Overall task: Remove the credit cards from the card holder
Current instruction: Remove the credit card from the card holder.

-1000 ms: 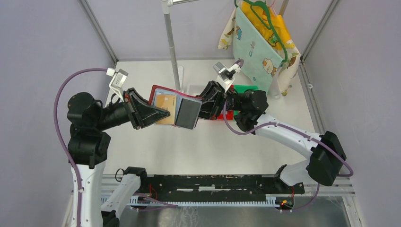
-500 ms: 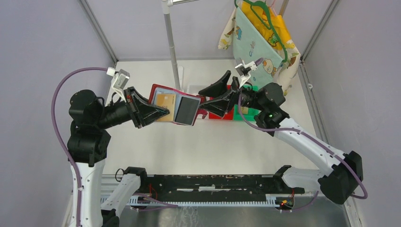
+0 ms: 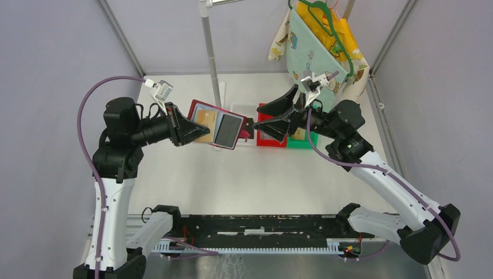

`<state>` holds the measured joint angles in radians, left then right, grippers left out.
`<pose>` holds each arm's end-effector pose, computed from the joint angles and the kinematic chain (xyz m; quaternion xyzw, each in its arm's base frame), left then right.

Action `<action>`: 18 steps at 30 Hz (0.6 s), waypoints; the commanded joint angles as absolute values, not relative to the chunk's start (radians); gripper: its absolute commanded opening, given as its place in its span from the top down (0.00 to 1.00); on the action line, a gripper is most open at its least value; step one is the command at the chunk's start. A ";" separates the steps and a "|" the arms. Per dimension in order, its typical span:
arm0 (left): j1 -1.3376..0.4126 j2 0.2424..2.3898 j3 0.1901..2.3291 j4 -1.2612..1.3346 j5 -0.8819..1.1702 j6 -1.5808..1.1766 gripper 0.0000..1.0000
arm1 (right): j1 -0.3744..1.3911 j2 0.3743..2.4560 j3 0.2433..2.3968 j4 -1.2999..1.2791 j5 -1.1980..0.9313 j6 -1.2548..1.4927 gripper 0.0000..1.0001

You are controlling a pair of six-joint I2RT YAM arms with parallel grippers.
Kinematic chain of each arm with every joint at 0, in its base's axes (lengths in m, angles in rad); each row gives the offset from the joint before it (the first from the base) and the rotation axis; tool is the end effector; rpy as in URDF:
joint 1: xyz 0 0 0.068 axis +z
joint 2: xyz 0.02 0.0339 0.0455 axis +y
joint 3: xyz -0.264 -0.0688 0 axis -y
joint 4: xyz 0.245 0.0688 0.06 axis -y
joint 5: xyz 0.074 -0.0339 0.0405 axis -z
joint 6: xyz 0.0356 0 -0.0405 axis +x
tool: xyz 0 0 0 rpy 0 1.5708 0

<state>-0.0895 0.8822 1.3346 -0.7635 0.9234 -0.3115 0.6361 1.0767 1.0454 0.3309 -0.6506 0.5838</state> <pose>0.1342 -0.0406 0.4492 0.1806 0.7481 -0.4578 0.4451 0.1797 0.1595 0.4284 -0.2718 0.5556 0.5923 0.5163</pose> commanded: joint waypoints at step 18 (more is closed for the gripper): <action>-0.089 0.885 1.324 -0.743 0.921 -0.217 0.98 | 0.846 1.327 1.000 0.862 -0.679 0.977 0.39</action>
<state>-0.0895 0.8967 1.3132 -0.7914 0.8818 -0.2455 0.8234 1.2881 0.9943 0.7444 -0.6971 0.9287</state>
